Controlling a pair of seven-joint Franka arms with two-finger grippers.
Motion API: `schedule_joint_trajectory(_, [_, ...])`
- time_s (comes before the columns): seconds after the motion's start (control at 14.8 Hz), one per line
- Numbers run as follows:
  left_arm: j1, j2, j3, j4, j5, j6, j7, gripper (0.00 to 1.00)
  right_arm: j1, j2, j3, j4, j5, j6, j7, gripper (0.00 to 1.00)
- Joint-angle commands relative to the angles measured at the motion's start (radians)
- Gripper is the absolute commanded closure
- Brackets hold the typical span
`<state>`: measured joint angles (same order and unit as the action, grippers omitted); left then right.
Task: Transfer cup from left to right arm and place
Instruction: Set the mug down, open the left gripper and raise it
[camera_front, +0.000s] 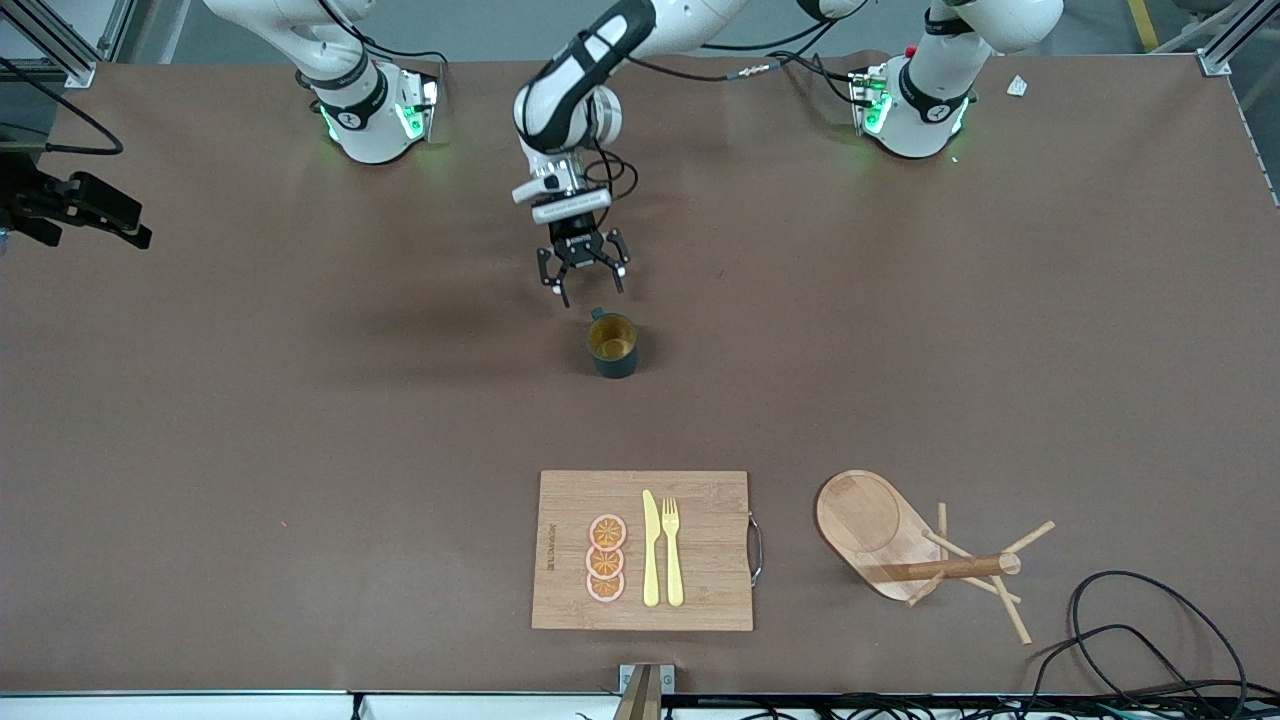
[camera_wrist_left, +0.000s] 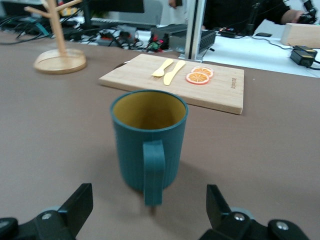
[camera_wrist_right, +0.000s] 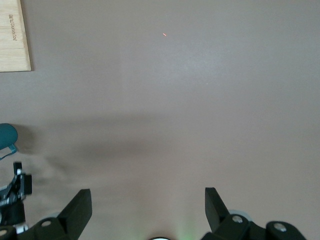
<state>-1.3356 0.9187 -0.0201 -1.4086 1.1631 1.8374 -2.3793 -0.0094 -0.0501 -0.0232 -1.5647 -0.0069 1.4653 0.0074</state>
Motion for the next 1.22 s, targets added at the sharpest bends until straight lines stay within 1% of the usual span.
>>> schedule_joint_trajectory(0.0, [0.004, -0.137, -0.020, -0.020, -0.142, -0.027, 0.072, 0.00, -0.008, -0.001, 0.006, -0.001, 0.024, -0.010, -0.014, 0.00])
schedule_joint_trajectory(0.14, [0.021, -0.248, -0.012, -0.020, -0.283, -0.033, 0.144, 0.00, 0.002, -0.008, 0.008, -0.046, 0.030, -0.003, -0.010, 0.00])
schedule_joint_trajectory(0.2, [0.050, -0.300, -0.003, -0.020, -0.349, -0.041, 0.182, 0.00, 0.003, -0.019, 0.011, -0.072, 0.031, 0.006, -0.009, 0.00])
schedule_joint_trajectory(0.34, [0.146, -0.410, 0.003, -0.017, -0.446, -0.047, 0.265, 0.00, 0.015, -0.033, 0.012, -0.119, 0.047, 0.038, 0.003, 0.00])
schedule_joint_trajectory(0.41, [0.203, -0.452, 0.002, -0.015, -0.497, -0.047, 0.323, 0.00, 0.034, -0.040, 0.012, -0.152, 0.070, 0.081, 0.017, 0.00])
schedule_joint_trajectory(0.61, [0.375, -0.562, -0.001, -0.006, -0.629, -0.049, 0.506, 0.00, 0.095, -0.039, 0.012, -0.256, 0.088, 0.222, 0.107, 0.00])
schedule_joint_trajectory(0.68, [0.441, -0.605, 0.000, -0.003, -0.692, -0.049, 0.581, 0.00, 0.112, -0.039, 0.012, -0.296, 0.112, 0.274, 0.141, 0.00])
schedule_joint_trajectory(0.74, [0.505, -0.633, 0.000, -0.003, -0.748, -0.049, 0.659, 0.00, 0.146, -0.039, 0.014, -0.326, 0.126, 0.326, 0.190, 0.00])
schedule_joint_trajectory(0.81, [0.588, -0.656, -0.003, -0.001, -0.823, -0.049, 0.725, 0.00, 0.196, -0.037, 0.012, -0.351, 0.127, 0.372, 0.262, 0.00])
schedule_joint_trajectory(0.88, [0.666, -0.681, -0.007, -0.003, -0.870, -0.049, 0.789, 0.00, 0.250, -0.036, 0.012, -0.373, 0.127, 0.418, 0.340, 0.00])
schedule_joint_trajectory(1.01, [0.761, -0.708, -0.008, -0.003, -0.939, -0.053, 0.941, 0.00, 0.357, -0.021, 0.012, -0.431, 0.120, 0.533, 0.492, 0.00])
schedule_joint_trajectory(1.15, [0.856, -0.734, -0.006, -0.001, -0.997, -0.072, 1.105, 0.00, 0.432, 0.024, 0.011, -0.457, 0.116, 0.604, 0.601, 0.00])
